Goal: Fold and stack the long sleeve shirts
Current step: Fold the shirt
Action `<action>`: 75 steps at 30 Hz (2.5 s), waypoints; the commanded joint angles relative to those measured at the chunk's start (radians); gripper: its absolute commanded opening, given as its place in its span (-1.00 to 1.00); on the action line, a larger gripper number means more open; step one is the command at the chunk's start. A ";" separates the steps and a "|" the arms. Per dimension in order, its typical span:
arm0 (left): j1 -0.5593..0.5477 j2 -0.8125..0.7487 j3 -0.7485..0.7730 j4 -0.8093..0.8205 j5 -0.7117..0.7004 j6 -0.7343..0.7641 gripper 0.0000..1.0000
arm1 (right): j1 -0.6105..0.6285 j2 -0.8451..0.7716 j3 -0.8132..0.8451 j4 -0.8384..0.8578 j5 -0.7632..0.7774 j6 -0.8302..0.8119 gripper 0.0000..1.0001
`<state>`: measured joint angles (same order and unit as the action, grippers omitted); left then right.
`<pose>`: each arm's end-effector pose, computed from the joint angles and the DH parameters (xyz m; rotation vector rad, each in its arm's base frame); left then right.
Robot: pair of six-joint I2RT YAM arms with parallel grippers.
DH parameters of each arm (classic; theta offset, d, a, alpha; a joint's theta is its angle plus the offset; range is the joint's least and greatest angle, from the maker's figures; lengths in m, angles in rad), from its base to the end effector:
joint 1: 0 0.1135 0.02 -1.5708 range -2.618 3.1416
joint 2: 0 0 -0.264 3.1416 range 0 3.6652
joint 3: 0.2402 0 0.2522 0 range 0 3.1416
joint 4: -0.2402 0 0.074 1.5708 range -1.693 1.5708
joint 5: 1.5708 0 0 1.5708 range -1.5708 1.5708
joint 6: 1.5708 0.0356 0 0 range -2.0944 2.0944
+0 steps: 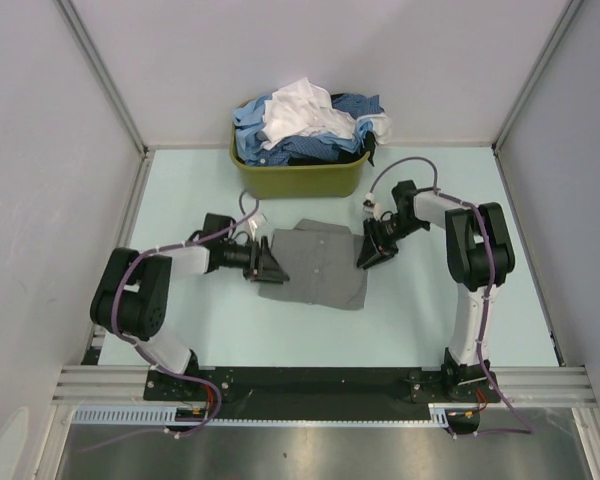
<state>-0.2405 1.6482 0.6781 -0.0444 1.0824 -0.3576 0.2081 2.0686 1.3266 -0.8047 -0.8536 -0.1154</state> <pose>0.2608 -0.0963 0.1315 0.2783 2.4871 -1.6243 0.3560 0.1026 0.1268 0.4735 -2.8051 -1.2938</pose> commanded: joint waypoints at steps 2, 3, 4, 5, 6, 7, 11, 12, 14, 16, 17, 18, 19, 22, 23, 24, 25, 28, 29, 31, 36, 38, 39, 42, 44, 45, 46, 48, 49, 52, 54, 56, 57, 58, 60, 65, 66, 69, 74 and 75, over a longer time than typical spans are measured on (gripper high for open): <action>0.087 0.007 0.162 0.040 -0.163 -0.003 0.10 | -0.038 -0.056 0.095 0.050 0.143 -0.032 -0.12; 0.093 0.024 0.196 0.075 -0.188 -0.009 0.14 | -0.045 -0.047 0.097 0.068 0.163 -0.014 -0.07; 0.099 0.045 0.215 0.077 -0.214 -0.006 0.15 | -0.049 -0.035 0.108 0.081 0.181 -0.006 -0.02; 0.101 0.082 0.234 0.066 -0.238 0.003 0.16 | -0.049 -0.024 0.117 0.088 0.218 0.003 0.00; 0.102 0.102 0.282 0.052 -0.299 0.044 0.17 | -0.050 0.004 0.129 0.102 0.237 0.026 0.03; 0.107 0.116 0.293 0.052 -0.312 0.055 0.18 | -0.052 0.014 0.150 0.105 0.252 0.032 0.03; 0.107 0.191 0.339 0.023 -0.325 0.103 0.24 | -0.047 0.060 0.175 0.128 0.272 0.046 0.08; 0.107 0.220 0.356 0.009 -0.329 0.108 0.24 | -0.046 0.071 0.184 0.125 0.266 0.048 0.08; 0.107 0.239 0.357 0.003 -0.337 0.114 0.24 | -0.047 0.111 0.201 0.125 0.231 0.059 0.04; 0.101 0.248 0.347 0.006 -0.331 0.115 0.22 | -0.046 0.136 0.207 0.140 0.199 0.068 -0.06; 0.096 0.252 0.341 0.008 -0.320 0.114 0.15 | -0.041 0.142 0.215 0.160 0.196 0.074 -0.11; 0.086 0.257 0.327 0.000 -0.315 0.115 0.11 | -0.041 0.154 0.226 0.168 0.192 0.079 -0.28; 0.078 0.254 0.316 -0.002 -0.305 0.115 0.05 | -0.038 0.177 0.238 0.174 0.186 0.079 -0.38; 0.049 0.228 0.253 -0.002 -0.286 0.102 -0.34 | -0.027 0.214 0.310 0.176 0.182 0.082 -0.74; 0.043 0.217 0.212 0.004 -0.283 0.085 -0.50 | -0.026 0.232 0.341 0.176 0.182 0.077 -0.81; 0.034 0.205 0.190 0.023 -0.277 0.075 -0.56 | -0.024 0.237 0.353 0.177 0.180 0.072 -0.95; 0.032 0.179 0.172 0.031 -0.276 0.066 -0.61 | -0.024 0.242 0.362 0.176 0.183 0.068 -0.99; 0.033 0.142 0.124 0.041 -0.286 0.040 -0.71 | -0.029 0.242 0.382 0.150 0.183 0.042 -1.00; 0.036 0.140 0.133 0.040 -0.308 0.046 -0.72 | -0.030 0.237 0.381 0.142 0.182 0.036 -1.00; 0.062 0.147 0.149 0.075 -0.318 0.042 -0.72 | -0.039 0.206 0.343 0.133 0.182 0.020 -1.00; 0.096 0.171 0.242 0.052 -0.314 0.068 -0.16 | -0.061 0.145 0.299 0.102 0.238 -0.001 -0.38; 0.118 0.113 0.230 0.112 -0.273 0.059 -0.08 | -0.076 0.118 0.304 0.085 0.232 -0.012 -0.11; 0.119 0.098 0.233 0.121 -0.257 0.063 -0.05 | -0.087 0.072 0.307 0.072 0.223 -0.030 -0.05; 0.099 0.070 0.261 0.103 -0.196 0.056 0.11 | -0.090 -0.025 0.290 0.071 0.133 -0.021 0.29; 0.051 0.074 0.276 0.101 -0.171 0.046 0.19 | -0.072 -0.057 0.254 0.096 0.037 0.005 0.67; 0.031 0.082 0.278 0.115 -0.158 0.019 0.25 | -0.043 -0.071 0.235 0.116 -0.001 0.047 0.76; -0.006 0.091 0.278 0.168 -0.145 -0.006 0.28 | -0.029 -0.071 0.209 0.134 -0.033 0.072 0.78; -0.032 0.127 0.268 0.242 -0.110 -0.108 0.51 | 0.014 -0.048 0.178 0.226 -0.126 0.171 0.80; -0.049 0.143 0.267 0.315 -0.104 -0.142 0.63 | 0.025 -0.036 0.151 0.266 -0.166 0.216 0.82; -0.053 0.243 0.267 0.456 -0.102 -0.285 0.87 | 0.043 0.060 0.138 0.459 -0.217 0.386 0.86; -0.043 0.313 0.268 0.514 -0.119 -0.360 0.99 | 0.034 0.111 0.140 0.562 -0.219 0.443 0.86; -0.025 0.355 0.284 0.514 -0.133 -0.347 0.99 | 0.001 0.174 0.131 0.611 -0.211 0.494 0.87; -0.014 0.398 0.296 0.500 -0.140 -0.343 0.99 | -0.016 0.192 0.128 0.613 -0.208 0.494 0.86; 0.010 0.416 0.299 0.500 -0.151 -0.345 0.98 | -0.044 0.217 0.125 0.607 -0.191 0.484 0.86; 0.030 0.444 0.287 0.477 -0.160 -0.337 0.94 | -0.074 0.240 0.115 0.572 -0.173 0.456 0.85; 0.070 0.395 0.178 0.477 -0.161 -0.307 0.83 | -0.130 0.246 0.105 0.431 -0.139 0.341 0.76; 0.075 0.371 0.146 0.479 -0.154 -0.297 0.82 | -0.134 0.225 0.091 0.411 -0.140 0.323 0.73; 0.081 0.262 0.144 0.403 -0.099 -0.200 0.73 | -0.147 0.128 0.089 0.328 -0.139 0.234 0.62; 0.079 0.121 0.244 0.093 -0.045 0.191 0.60 | -0.144 0.062 0.251 0.175 -0.070 0.021 0.50; 0.076 0.098 0.299 -0.060 -0.093 0.282 0.62 | -0.133 0.080 0.304 0.132 -0.055 -0.040 0.49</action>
<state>-0.1631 1.8702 0.8570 0.2604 1.0161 -0.4759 0.0570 2.1918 1.4712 -0.4961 -1.0344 0.0986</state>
